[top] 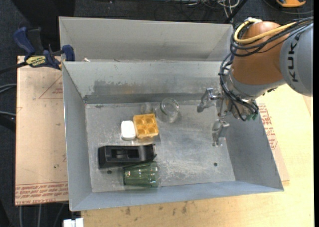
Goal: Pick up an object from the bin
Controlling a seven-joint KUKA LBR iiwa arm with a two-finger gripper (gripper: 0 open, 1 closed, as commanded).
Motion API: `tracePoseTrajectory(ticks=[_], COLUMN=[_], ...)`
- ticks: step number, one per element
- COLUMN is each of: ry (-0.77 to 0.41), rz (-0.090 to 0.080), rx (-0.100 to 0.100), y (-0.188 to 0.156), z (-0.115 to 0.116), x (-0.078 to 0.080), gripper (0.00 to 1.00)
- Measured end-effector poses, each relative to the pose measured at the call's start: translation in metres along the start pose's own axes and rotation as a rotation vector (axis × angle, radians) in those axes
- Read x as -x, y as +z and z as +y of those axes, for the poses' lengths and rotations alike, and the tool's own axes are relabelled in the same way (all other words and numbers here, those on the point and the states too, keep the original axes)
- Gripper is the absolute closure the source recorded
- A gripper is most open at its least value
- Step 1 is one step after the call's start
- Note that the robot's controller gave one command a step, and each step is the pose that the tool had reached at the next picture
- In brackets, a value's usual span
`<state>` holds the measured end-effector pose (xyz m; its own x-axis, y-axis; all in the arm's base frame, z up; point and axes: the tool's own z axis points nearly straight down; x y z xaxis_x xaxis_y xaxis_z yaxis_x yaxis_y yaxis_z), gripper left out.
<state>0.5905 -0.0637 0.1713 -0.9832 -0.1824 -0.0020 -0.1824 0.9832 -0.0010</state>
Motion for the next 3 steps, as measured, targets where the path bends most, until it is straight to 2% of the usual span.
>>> tracePoseTrajectory(ticks=[1, 2, 3], ry=[-0.105, -0.091, 0.123], rz=[0.004, -0.003, -0.001], rx=[0.007, 0.0, 0.001], y=[-0.005, 0.016, 0.022], z=[0.028, 0.033, 0.079], x=[-0.003, 0.013, 0.046], gripper=[0.0, 0.0, 0.0])
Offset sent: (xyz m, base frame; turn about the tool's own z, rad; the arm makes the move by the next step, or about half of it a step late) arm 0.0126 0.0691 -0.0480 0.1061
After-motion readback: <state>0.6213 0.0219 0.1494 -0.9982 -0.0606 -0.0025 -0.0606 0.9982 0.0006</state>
